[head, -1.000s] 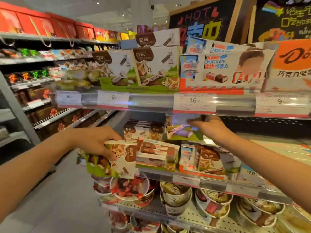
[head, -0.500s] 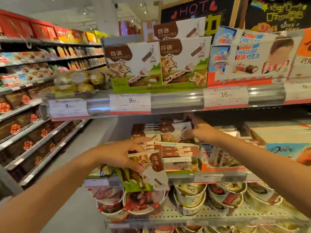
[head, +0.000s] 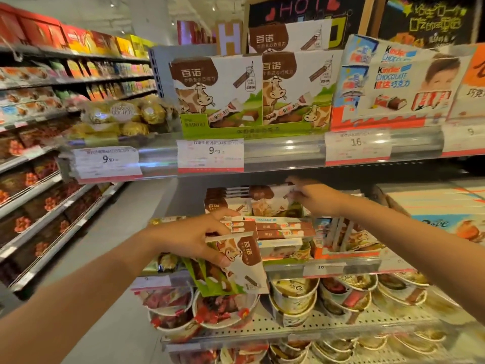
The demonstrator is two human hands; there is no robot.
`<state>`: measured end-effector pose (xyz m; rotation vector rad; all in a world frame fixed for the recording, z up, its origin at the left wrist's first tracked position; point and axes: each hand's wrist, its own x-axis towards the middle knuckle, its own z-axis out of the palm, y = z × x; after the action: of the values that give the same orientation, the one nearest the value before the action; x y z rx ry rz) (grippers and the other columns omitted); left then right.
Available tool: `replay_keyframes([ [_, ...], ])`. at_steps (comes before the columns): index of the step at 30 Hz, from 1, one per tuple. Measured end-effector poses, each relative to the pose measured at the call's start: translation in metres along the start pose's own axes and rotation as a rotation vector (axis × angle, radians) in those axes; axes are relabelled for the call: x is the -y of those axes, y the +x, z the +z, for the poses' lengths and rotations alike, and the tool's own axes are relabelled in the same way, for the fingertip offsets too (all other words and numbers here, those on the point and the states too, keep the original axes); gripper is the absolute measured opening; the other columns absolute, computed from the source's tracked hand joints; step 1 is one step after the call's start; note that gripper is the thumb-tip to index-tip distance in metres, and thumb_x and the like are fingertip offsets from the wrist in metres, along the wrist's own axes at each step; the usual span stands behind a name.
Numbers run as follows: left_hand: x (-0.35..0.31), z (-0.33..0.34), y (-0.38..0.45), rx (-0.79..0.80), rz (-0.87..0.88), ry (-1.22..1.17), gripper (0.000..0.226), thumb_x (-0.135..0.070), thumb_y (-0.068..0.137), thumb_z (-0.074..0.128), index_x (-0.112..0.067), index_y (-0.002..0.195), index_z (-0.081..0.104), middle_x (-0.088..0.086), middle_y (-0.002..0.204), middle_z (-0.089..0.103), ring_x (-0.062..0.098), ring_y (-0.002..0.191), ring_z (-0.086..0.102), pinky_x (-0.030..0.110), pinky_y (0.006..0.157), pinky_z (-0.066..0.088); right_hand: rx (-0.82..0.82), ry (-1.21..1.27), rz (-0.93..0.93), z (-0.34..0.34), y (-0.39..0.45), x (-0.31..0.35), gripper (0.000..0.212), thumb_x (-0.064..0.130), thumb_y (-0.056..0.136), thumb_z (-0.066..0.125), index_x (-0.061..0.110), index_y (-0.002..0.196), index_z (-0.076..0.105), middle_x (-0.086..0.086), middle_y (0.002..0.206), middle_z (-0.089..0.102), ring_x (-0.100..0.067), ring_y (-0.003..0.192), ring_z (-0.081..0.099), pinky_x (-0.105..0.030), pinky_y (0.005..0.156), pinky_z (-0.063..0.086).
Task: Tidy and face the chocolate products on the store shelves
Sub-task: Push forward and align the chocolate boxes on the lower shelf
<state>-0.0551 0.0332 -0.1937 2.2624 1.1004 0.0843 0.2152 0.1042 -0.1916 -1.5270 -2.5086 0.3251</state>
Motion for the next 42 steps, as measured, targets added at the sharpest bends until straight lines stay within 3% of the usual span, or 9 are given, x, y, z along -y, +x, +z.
replay_keyframes([
  [3, 0.000, 0.000, 0.000, 0.005, 0.003, -0.013, 0.010, -0.038, 0.077, 0.074, -0.044, 0.081, 0.067, -0.024, 0.147, 0.018, -0.002, 0.134, 0.025, 0.021, 0.107, 0.032, 0.027, -0.066, -0.043, 0.002, -0.009, -0.005, 0.031, 0.021, 0.099, 0.039, 0.010, 0.129, 0.041, -0.012, 0.129, 0.053, -0.026, 0.118, 0.052, -0.029, 0.089, 0.042],
  [7, -0.001, 0.000, 0.000, 0.006, -0.003, -0.032, 0.014, -0.036, 0.077, 0.074, -0.047, 0.079, 0.067, -0.023, 0.146, 0.019, -0.002, 0.133, 0.027, 0.021, 0.106, 0.034, -0.067, -0.185, -0.127, 0.000, -0.011, 0.001, 0.048, 0.017, 0.096, 0.047, 0.025, 0.142, 0.034, 0.000, 0.145, 0.041, -0.021, 0.124, 0.048, -0.029, 0.095, 0.042],
  [15, 0.000, 0.003, -0.003, -0.040, -0.030, -0.130, 0.032, -0.039, 0.078, 0.071, -0.032, 0.110, 0.067, -0.027, 0.145, 0.020, -0.004, 0.129, 0.034, 0.022, 0.101, 0.042, -0.123, -0.302, -0.272, 0.003, -0.012, 0.014, 0.036, 0.034, 0.095, 0.047, 0.021, 0.125, 0.059, 0.005, 0.143, 0.044, -0.013, 0.125, 0.046, -0.032, 0.101, 0.039],
  [19, 0.000, 0.010, -0.004, -0.138, -0.051, -0.314, 0.037, -0.044, 0.079, 0.069, -0.031, 0.113, 0.062, -0.021, 0.134, 0.049, 0.001, 0.117, 0.053, 0.026, 0.097, 0.046, -0.257, 0.055, -0.392, 0.013, -0.037, 0.044, 0.065, 0.060, 0.088, 0.034, 0.019, 0.138, 0.044, 0.000, 0.133, 0.054, -0.013, 0.119, 0.051, -0.032, 0.098, 0.041],
  [23, 0.000, 0.016, -0.005, -0.229, -0.081, -0.376, 0.051, -0.056, 0.068, 0.066, -0.031, 0.112, 0.059, -0.009, 0.109, 0.068, 0.011, 0.102, 0.064, 0.031, 0.091, 0.050, -0.055, 0.227, -0.377, 0.030, -0.046, 0.070, 0.075, 0.049, 0.077, 0.069, 0.025, 0.139, 0.033, 0.009, 0.116, 0.062, -0.005, 0.096, 0.060, -0.021, 0.078, 0.051],
  [28, 0.001, 0.023, -0.006, -0.310, -0.105, -0.458, 0.049, -0.052, 0.072, 0.069, -0.026, 0.113, 0.060, -0.004, 0.108, 0.070, 0.015, 0.101, 0.066, 0.036, 0.092, 0.051, -0.050, 0.397, -0.300, 0.038, -0.041, 0.077, 0.049, 0.028, 0.079, 0.073, 0.021, 0.121, 0.050, 0.003, 0.115, 0.061, -0.008, 0.099, 0.057, -0.022, 0.081, 0.051],
  [33, -0.001, 0.027, -0.009, -0.427, -0.066, -0.551, 0.045, -0.027, 0.075, 0.069, -0.030, 0.116, 0.053, -0.007, 0.109, 0.068, 0.005, 0.099, 0.065, 0.021, 0.082, 0.052, 0.000, 0.644, -0.216, 0.020, -0.036, 0.077, 0.036, 0.013, 0.080, 0.070, 0.018, 0.112, 0.053, -0.001, 0.107, 0.063, -0.014, 0.098, 0.061, -0.032, 0.081, 0.055],
  [37, 0.010, 0.028, -0.018, -0.447, -0.088, -0.345, 0.076, -0.031, 0.061, 0.084, -0.042, 0.121, 0.039, -0.020, 0.118, 0.058, -0.005, 0.106, 0.057, 0.014, 0.086, 0.048, -0.036, 0.985, -0.010, -0.008, -0.022, 0.057, 0.031, 0.004, 0.083, 0.065, 0.016, 0.109, 0.054, -0.003, 0.103, 0.065, -0.018, 0.091, 0.064, -0.027, 0.072, 0.053],
  [42, 0.024, 0.040, -0.010, -0.548, -0.149, -0.020, 0.078, -0.028, 0.066, 0.084, -0.034, 0.127, 0.037, -0.014, 0.118, 0.049, -0.002, 0.101, 0.051, 0.001, 0.078, 0.040, -0.075, 1.162, 0.194, -0.008, -0.005, 0.033, 0.023, 0.008, 0.085, 0.063, 0.015, 0.106, 0.058, -0.004, 0.098, 0.063, -0.018, 0.087, 0.059, -0.025, 0.062, 0.045],
])
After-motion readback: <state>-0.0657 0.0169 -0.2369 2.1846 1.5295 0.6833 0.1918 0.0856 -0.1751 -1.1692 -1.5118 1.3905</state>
